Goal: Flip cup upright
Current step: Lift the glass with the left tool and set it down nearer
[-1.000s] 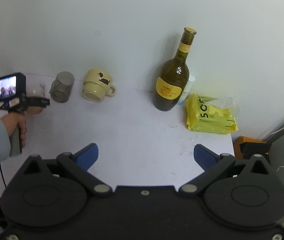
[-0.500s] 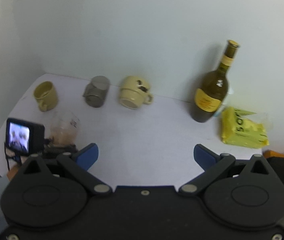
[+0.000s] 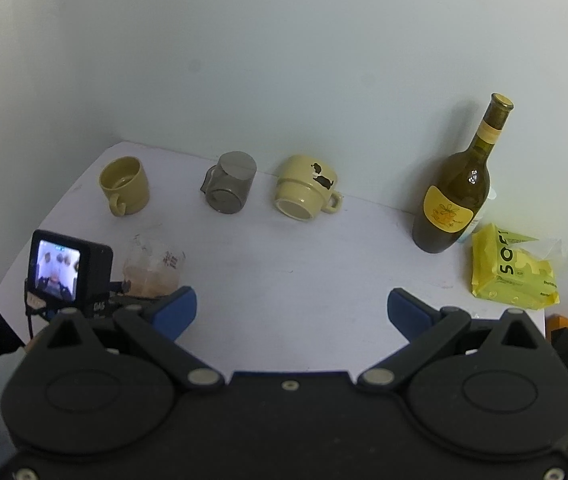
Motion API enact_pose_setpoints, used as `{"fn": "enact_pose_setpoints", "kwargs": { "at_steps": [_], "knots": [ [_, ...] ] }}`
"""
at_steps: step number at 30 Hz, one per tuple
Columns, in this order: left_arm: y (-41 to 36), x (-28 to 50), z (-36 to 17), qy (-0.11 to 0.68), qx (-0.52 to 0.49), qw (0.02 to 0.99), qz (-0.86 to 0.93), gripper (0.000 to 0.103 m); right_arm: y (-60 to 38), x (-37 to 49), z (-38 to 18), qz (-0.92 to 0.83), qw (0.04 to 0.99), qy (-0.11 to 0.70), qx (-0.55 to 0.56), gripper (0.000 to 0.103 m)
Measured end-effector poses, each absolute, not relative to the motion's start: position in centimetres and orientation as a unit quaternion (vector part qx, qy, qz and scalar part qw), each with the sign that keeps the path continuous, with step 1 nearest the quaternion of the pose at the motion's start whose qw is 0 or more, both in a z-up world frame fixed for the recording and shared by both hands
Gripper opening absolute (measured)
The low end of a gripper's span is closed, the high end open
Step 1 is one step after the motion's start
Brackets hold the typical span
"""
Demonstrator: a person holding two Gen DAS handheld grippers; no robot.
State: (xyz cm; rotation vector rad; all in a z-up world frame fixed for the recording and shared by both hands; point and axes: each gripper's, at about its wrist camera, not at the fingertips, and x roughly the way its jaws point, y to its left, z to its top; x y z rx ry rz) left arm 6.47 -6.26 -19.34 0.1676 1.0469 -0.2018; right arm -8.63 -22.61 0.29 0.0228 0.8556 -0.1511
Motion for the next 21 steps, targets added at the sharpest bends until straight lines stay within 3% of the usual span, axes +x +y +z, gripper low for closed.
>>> {"fn": "enact_pose_setpoints", "kwargs": {
  "at_steps": [12, 21],
  "knots": [
    [-11.3, 3.7, -19.4, 0.505, 0.109, 0.849, -0.11, 0.067, -23.9, -9.0, 0.5, -0.081, 0.91, 0.406, 0.029, 0.103],
    [-11.2, 3.9, -18.5, 0.512, 0.084, 0.846, -0.126, 0.079, -24.1, -8.2, 0.3, -0.07, 0.91, 0.408, 0.031, 0.103]
  ]
}}
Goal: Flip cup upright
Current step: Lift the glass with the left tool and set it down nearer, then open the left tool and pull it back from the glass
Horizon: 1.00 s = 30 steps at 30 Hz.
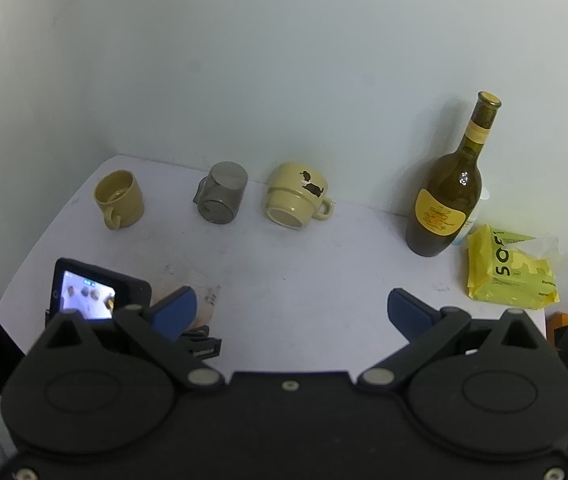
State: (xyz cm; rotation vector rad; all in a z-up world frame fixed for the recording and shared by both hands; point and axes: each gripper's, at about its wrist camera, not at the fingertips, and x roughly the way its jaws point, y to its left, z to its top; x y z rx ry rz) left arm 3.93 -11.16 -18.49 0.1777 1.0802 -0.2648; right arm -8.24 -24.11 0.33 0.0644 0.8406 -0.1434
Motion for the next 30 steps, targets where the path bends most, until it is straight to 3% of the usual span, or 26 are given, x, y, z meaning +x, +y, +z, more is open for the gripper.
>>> {"fn": "enact_pose_setpoints", "kwargs": {
  "at_steps": [12, 21, 30],
  "knots": [
    [-7.4, 2.8, -14.3, 0.515, 0.027, 0.846, -0.137, 0.079, -22.4, -5.5, -0.8, -0.043, 0.903, 0.426, 0.04, 0.103],
    [1.8, 0.0, -10.0, 0.49, -0.009, 0.869, -0.065, 0.086, -19.7, -3.9, -3.9, -0.018, 0.908, 0.418, 0.019, 0.103],
    [10.2, 0.9, -8.3, 0.496, -0.094, 0.863, 0.021, 0.088, -14.6, -0.2, -9.7, 0.009, 0.866, 0.499, 0.034, 0.095]
  ]
}}
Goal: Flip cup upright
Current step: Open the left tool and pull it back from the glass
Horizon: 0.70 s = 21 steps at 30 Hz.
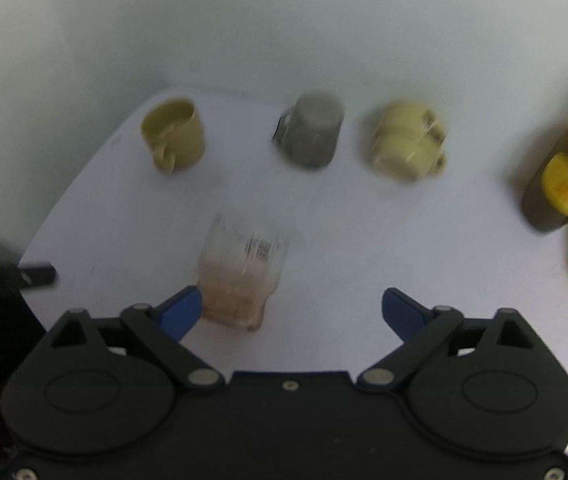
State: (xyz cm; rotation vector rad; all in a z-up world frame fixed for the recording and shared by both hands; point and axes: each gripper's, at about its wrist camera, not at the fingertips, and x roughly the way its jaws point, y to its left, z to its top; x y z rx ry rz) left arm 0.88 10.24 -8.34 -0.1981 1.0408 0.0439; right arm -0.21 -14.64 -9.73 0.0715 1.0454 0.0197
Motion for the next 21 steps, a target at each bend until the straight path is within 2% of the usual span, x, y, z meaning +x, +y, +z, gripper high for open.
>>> {"fn": "enact_pose_setpoints", "kwargs": {
  "at_steps": [8, 12, 15, 21],
  "knots": [
    [15.4, 0.0, -7.4, 0.482, -0.105, 0.869, 0.033, 0.088, -10.3, 3.1, -15.1, 0.0, 0.853, 0.52, 0.046, 0.094],
    [17.5, 0.0, -7.2, 0.477, -0.104, 0.872, 0.043, 0.088, -9.1, 5.0, -18.2, -0.006, 0.837, 0.542, 0.075, 0.089],
    [19.4, 0.0, -7.0, 0.473, -0.109, 0.873, 0.052, 0.088, -8.1, 5.5, -19.4, 0.011, 0.831, 0.549, 0.086, 0.071],
    [19.9, 0.3, -6.7, 0.464, -0.118, 0.877, 0.045, 0.088, -8.7, 4.8, -19.2, -0.043, 0.83, 0.547, 0.099, 0.07]
  ]
}}
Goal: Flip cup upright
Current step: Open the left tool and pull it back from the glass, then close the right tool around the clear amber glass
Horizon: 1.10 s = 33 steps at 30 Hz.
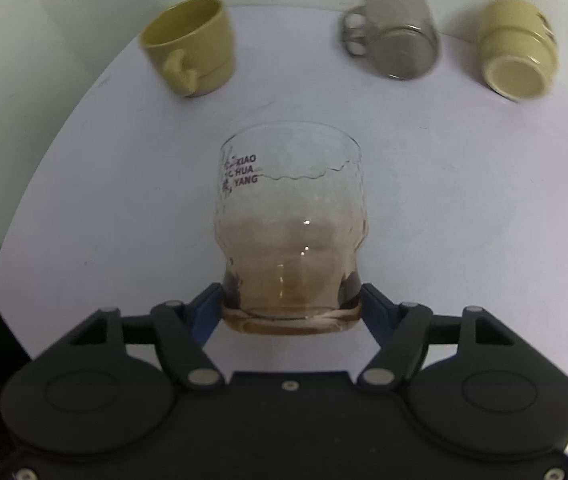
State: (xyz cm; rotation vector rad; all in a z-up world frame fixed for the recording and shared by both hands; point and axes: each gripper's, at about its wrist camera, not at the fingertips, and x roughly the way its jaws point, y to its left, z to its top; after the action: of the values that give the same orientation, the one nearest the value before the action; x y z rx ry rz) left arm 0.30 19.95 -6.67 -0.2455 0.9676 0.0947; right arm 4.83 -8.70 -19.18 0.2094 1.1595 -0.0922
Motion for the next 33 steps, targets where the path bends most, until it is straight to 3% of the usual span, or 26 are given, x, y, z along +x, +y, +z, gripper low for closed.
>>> {"fn": "enact_pose_setpoints", "kwargs": {
  "at_steps": [21, 26, 33],
  "knots": [
    [16.6, 0.7, -6.4, 0.461, -0.109, 0.881, -0.007, 0.088, -12.9, 2.4, -20.0, -0.081, 0.825, 0.548, 0.109, 0.072],
    [17.3, 0.5, -6.6, 0.462, -0.115, 0.879, 0.002, 0.088, -12.1, 1.5, -19.6, -0.069, 0.847, 0.522, 0.075, 0.081],
    [17.4, 0.3, -6.5, 0.462, -0.112, 0.88, -0.006, 0.088, -11.7, 0.7, -20.4, -0.061, 0.853, 0.517, 0.042, 0.071]
  ]
}}
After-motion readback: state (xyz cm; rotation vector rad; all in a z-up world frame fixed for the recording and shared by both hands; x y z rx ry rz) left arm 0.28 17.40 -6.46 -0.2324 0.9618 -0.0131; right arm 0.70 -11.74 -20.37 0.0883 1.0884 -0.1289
